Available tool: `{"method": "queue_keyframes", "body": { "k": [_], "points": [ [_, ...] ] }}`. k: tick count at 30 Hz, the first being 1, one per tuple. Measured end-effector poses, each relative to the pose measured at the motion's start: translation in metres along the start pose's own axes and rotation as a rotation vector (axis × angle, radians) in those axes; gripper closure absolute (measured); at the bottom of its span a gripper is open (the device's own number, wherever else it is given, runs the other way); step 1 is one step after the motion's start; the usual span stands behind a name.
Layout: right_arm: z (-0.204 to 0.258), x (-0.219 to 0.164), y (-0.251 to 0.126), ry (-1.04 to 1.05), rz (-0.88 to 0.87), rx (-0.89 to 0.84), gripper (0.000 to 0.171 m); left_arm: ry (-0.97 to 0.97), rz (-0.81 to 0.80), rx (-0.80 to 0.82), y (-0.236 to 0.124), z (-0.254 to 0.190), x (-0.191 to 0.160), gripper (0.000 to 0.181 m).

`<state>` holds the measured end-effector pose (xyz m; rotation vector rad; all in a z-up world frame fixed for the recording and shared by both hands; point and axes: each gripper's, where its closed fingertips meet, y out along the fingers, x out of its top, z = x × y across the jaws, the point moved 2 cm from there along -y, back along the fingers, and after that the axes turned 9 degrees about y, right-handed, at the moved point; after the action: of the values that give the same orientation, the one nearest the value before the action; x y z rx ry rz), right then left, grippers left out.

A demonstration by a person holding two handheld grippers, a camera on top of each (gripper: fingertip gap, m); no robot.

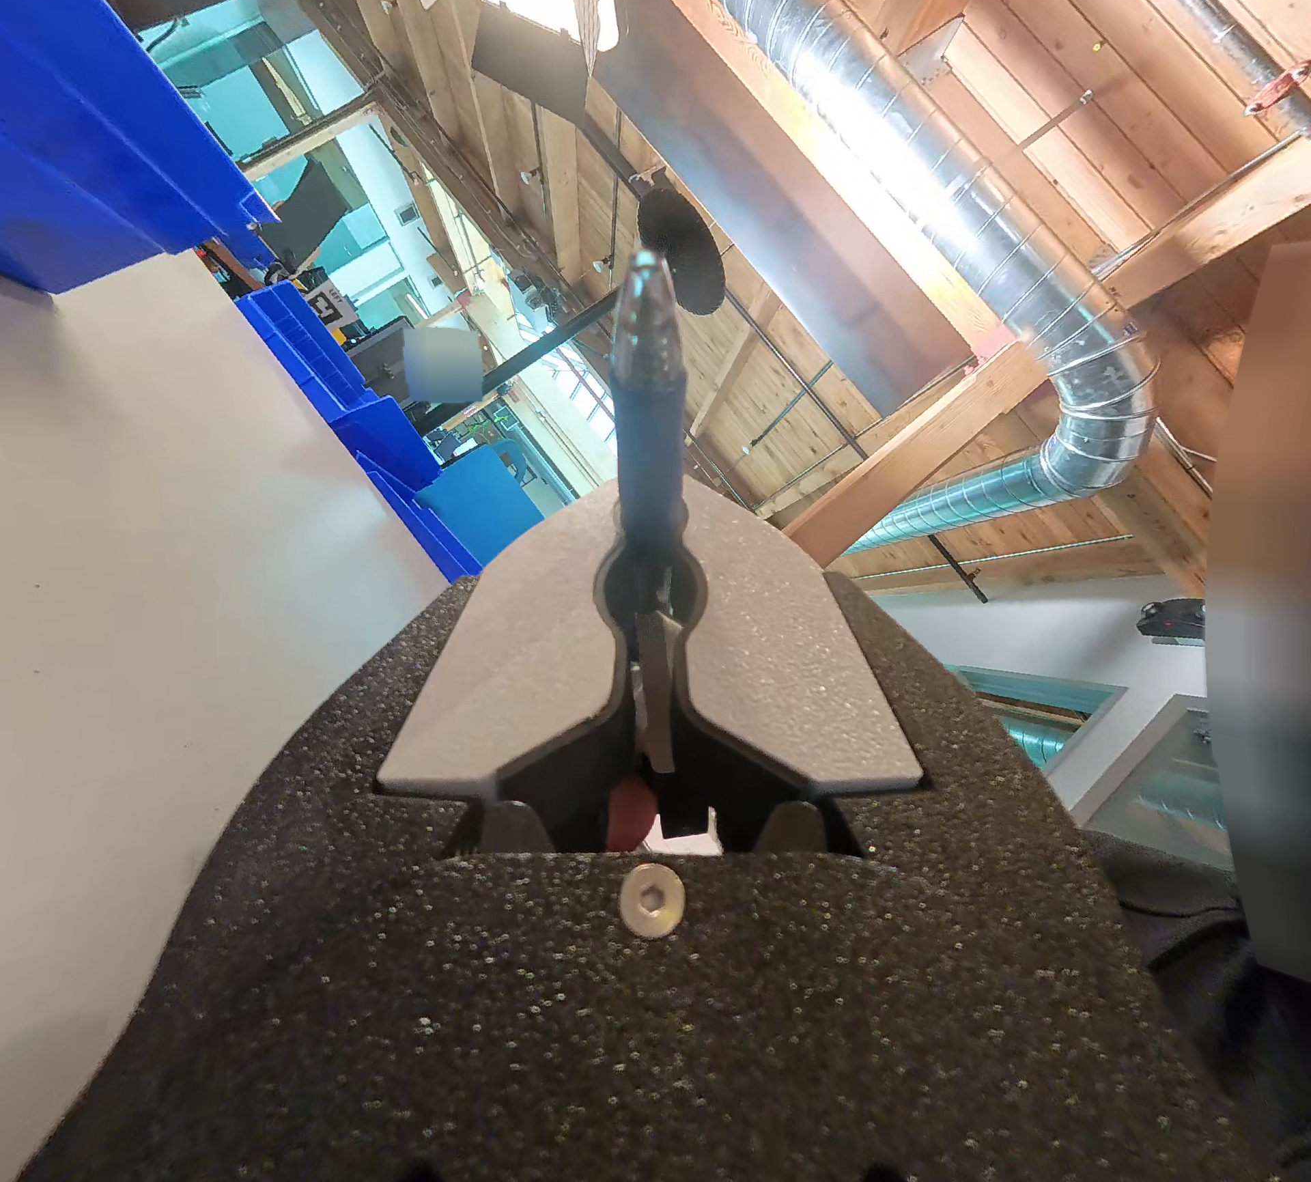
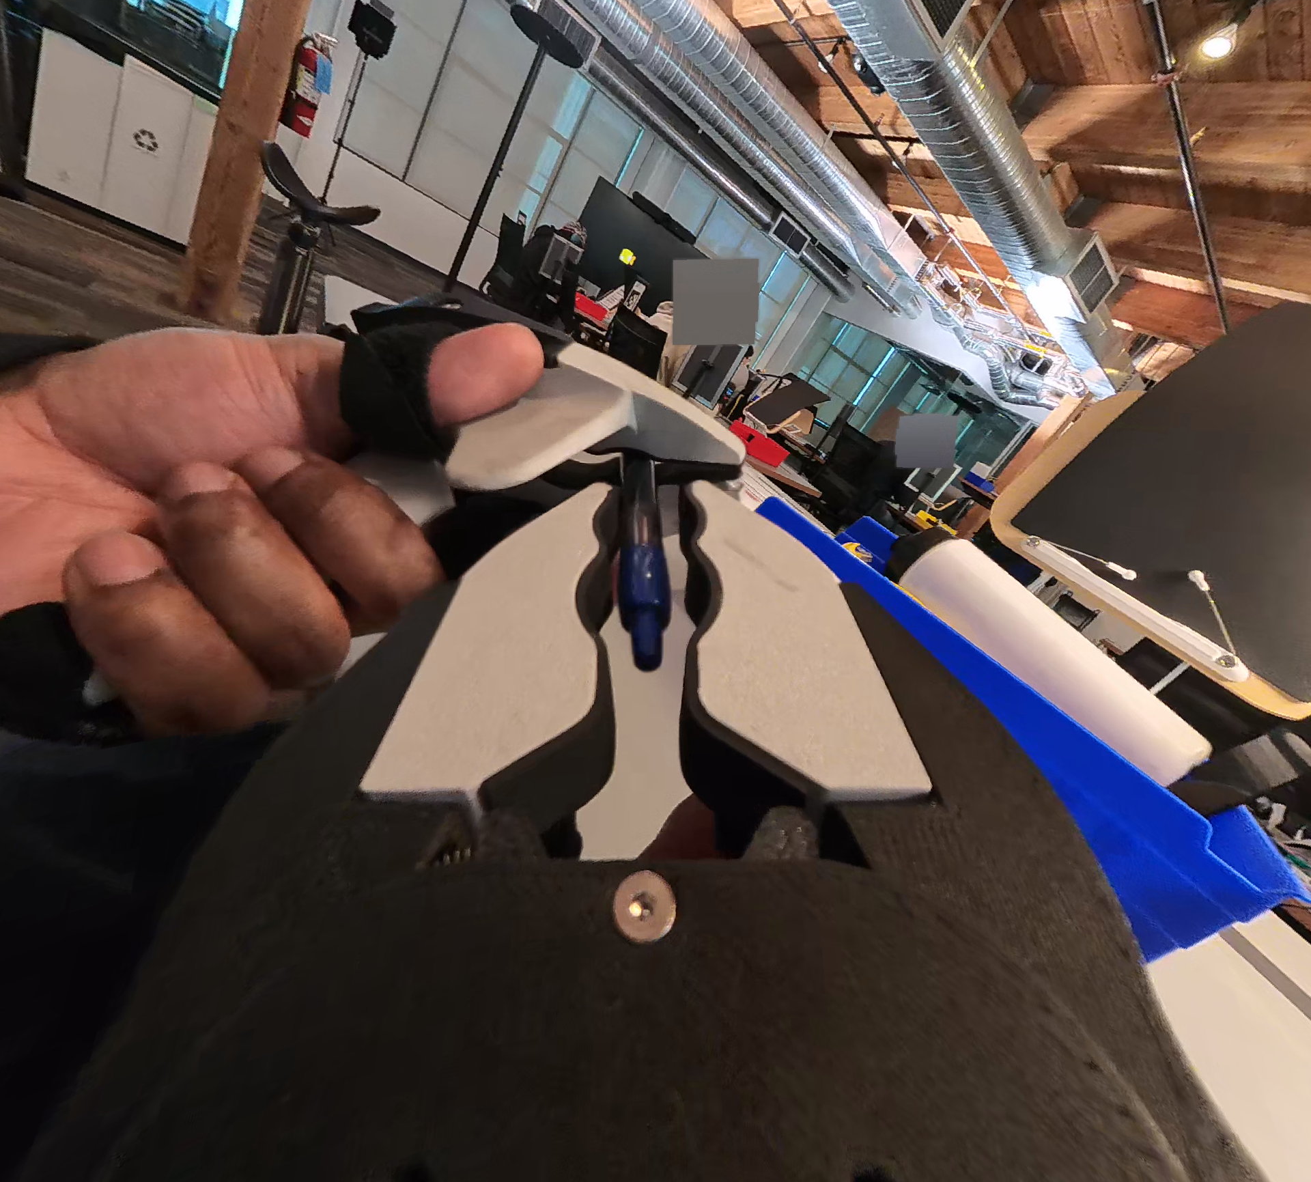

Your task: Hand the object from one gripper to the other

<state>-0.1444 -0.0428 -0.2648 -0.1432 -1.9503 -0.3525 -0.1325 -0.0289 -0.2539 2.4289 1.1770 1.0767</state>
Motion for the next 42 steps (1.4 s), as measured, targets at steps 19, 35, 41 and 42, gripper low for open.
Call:
{"method": "queue_keyframes", "body": {
  "k": [19, 35, 41, 42],
  "points": [
    [0.000, 0.004, -0.006, 0.066, -0.022, 0.043, 0.161, 0.213, 0.120, 0.019, -0.010, -0.006, 0.016, 0.169],
    [-0.003, 0.004, -0.008, 0.075, -0.029, 0.027, 0.158, 0.069, 0.098, -0.015, -0.002, -0.001, 0.000, 0.168],
    [-0.002, 0.002, -0.007, 0.035, -0.017, 0.007, 0.157, 0.103, 0.103, 0.003, -0.003, 0.000, 0.002, 0.168],
    [-0.002, 0.002, -0.007, 0.034, -0.016, 0.006, 0.157, 0.107, 0.107, 0.004, -0.003, 0.000, 0.001, 0.169]
  ]
}}
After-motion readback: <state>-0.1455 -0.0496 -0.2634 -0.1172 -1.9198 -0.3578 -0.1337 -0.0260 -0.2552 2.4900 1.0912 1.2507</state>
